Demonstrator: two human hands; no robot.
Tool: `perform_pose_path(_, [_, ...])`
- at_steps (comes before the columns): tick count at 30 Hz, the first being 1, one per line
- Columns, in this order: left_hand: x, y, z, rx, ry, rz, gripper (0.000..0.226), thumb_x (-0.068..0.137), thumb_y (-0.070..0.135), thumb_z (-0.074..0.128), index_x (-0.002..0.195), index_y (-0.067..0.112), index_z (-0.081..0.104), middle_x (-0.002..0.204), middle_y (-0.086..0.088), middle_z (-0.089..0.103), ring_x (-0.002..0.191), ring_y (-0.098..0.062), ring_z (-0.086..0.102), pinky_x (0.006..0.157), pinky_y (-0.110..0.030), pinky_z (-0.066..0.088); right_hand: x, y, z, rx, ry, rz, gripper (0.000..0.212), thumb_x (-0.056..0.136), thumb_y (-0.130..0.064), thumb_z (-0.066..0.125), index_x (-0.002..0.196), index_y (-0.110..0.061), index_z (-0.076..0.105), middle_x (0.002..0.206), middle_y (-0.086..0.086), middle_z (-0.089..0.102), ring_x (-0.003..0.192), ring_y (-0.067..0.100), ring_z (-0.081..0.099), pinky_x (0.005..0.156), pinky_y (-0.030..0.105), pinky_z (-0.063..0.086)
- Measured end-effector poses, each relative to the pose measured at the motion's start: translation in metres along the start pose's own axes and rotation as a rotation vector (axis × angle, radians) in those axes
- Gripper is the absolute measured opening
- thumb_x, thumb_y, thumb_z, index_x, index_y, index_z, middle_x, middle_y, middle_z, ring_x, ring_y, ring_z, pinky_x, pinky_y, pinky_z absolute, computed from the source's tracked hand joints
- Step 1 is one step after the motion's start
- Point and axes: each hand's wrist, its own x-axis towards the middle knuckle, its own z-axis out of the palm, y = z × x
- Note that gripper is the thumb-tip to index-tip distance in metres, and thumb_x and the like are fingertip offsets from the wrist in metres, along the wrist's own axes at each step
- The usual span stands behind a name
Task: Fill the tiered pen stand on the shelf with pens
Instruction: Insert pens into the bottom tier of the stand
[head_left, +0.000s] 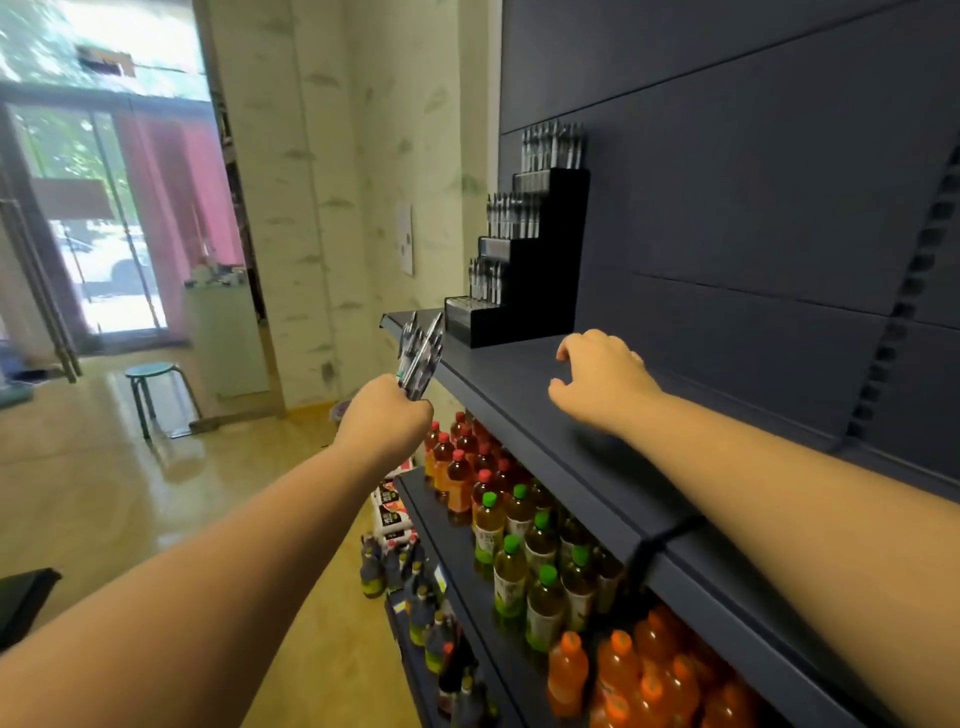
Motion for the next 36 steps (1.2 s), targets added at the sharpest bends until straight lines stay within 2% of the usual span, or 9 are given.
perform_pose_path(6, [0.071,-0.046,-0.006,0.042,-0.012,-0.045,0.010,0.079,0.013,0.053,0.071,0.014,0.048,0.059,-0.008,0.047,0.052,-0.023,0.043,0.055,-0.035,0.040,0.075,-0.030,0.054,0.052,-0.059,-0.043,0.039,0.094,-0.035,0.061,0.129,-0.017,0.056,0.129,0.004,0.055,0.120,0.027,0.052,0.099,0.042,0.045])
perform_pose_path(13, [0.170,-0.109,-0.016,-0.011,-0.052,-0.028,0.011,0.078,0.011,0.052,0.071,0.014,0.045,0.062,-0.012,0.042,0.054,-0.022,0.040,0.053,-0.035,0.036,0.152,-0.065,0.108,0.055,-0.057,-0.007,0.039,0.095,-0.034,0.060,0.130,-0.017,0.057,0.130,0.003,0.055,0.123,0.025,0.051,0.100,0.042,0.046])
perform_pose_path(19, [0.274,-0.151,-0.034,-0.064,-0.051,0.067,0.017,0.081,0.009,0.050,0.068,0.014,0.040,0.061,-0.011,0.041,0.053,-0.023,0.041,0.051,-0.032,0.035,0.234,-0.106,0.125,0.090,0.017,0.068,0.029,0.092,-0.027,0.063,0.119,-0.016,0.062,0.113,0.002,0.063,0.101,0.023,0.061,0.089,0.042,0.054])
perform_pose_path(23, [0.320,-0.171,-0.032,-0.102,-0.078,0.105,0.015,0.081,0.009,0.050,0.070,0.014,0.041,0.062,-0.012,0.041,0.054,-0.022,0.042,0.050,-0.032,0.035,0.272,-0.135,0.139,0.172,0.081,0.096,0.021,0.093,-0.026,0.061,0.112,-0.019,0.066,0.098,-0.003,0.067,0.092,0.019,0.063,0.087,0.039,0.054])
perform_pose_path(26, [0.348,-0.180,-0.020,-0.120,-0.157,0.106,0.015,0.081,0.009,0.049,0.071,0.014,0.040,0.062,-0.011,0.039,0.054,-0.021,0.040,0.050,-0.033,0.034,0.290,-0.154,0.161,0.203,0.036,0.048,0.019,0.094,-0.025,0.061,0.111,-0.019,0.068,0.091,-0.009,0.066,0.085,0.011,0.062,0.082,0.032,0.052])
perform_pose_path(29, [0.377,-0.181,-0.008,-0.135,-0.180,0.195,0.019,0.081,0.012,0.048,0.068,0.008,0.036,0.057,-0.009,0.037,0.053,-0.020,0.037,0.051,-0.035,0.032,0.312,-0.168,0.179,0.285,0.051,0.045,0.018,0.097,-0.032,0.062,0.110,-0.022,0.067,0.089,-0.012,0.063,0.080,0.004,0.057,0.074,0.023,0.044])
perform_pose_path(31, [0.397,-0.178,0.000,-0.102,-0.188,0.286,0.023,0.083,0.011,0.049,0.066,0.009,0.035,0.055,-0.005,0.038,0.053,-0.022,0.034,0.052,-0.032,0.029,0.327,-0.174,0.182,0.386,0.105,0.121,0.025,0.098,-0.041,0.061,0.110,-0.020,0.067,0.091,-0.009,0.065,0.084,0.009,0.062,0.077,0.026,0.047])
perform_pose_path(34, [0.425,-0.168,0.012,-0.056,-0.186,0.365,0.026,0.085,0.010,0.051,0.066,0.014,0.033,0.056,-0.003,0.038,0.052,-0.019,0.033,0.050,-0.029,0.024,0.346,-0.174,0.176,0.561,0.156,0.229,0.034,0.099,-0.047,0.057,0.102,-0.016,0.070,0.094,0.004,0.074,0.085,0.025,0.071,0.082,0.043,0.057])
perform_pose_path(36, [0.443,-0.159,0.020,-0.034,-0.193,0.417,0.027,0.087,0.013,0.052,0.067,0.020,0.036,0.057,-0.001,0.042,0.051,-0.018,0.037,0.049,-0.029,0.026,0.360,-0.172,0.168,0.647,0.166,0.254,0.033,0.098,-0.047,0.059,0.098,-0.016,0.072,0.091,0.006,0.076,0.081,0.025,0.072,0.075,0.042,0.059])
